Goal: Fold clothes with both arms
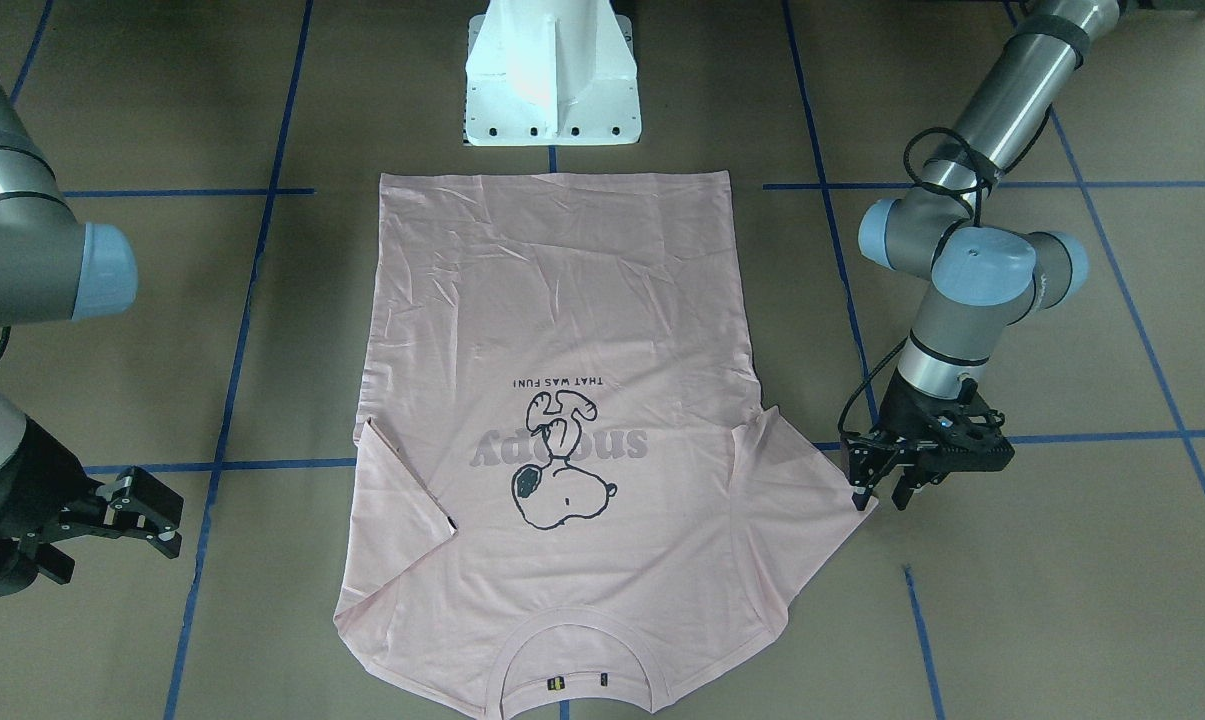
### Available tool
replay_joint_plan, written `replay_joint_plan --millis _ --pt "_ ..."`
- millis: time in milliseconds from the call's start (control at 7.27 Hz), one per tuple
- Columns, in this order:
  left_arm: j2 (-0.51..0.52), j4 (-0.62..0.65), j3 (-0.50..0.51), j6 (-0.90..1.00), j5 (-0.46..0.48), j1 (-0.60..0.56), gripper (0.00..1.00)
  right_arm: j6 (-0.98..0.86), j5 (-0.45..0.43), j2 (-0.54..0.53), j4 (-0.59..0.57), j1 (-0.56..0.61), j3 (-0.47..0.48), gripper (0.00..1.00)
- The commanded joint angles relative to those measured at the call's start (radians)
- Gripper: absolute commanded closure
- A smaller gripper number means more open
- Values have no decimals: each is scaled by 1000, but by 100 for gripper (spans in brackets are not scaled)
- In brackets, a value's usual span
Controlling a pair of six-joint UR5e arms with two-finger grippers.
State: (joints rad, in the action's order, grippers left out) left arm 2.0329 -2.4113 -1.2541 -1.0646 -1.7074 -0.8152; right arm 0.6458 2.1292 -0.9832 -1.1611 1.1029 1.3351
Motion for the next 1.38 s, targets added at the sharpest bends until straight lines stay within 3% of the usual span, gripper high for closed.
replay_joint_plan --millis 0,550,688,1238 --pt "0 0 1 3 0 13 50 0 0 -3 0 0 -1 0" --pt "0 3 1 9 2 16 51 2 -2 -3 0 0 -1 0" --pt "0 3 2 11 2 16 57 2 -2 -3 0 0 -1 0" --pt "1 5 7 40 2 16 57 2 -2 -5 0 0 -1 0"
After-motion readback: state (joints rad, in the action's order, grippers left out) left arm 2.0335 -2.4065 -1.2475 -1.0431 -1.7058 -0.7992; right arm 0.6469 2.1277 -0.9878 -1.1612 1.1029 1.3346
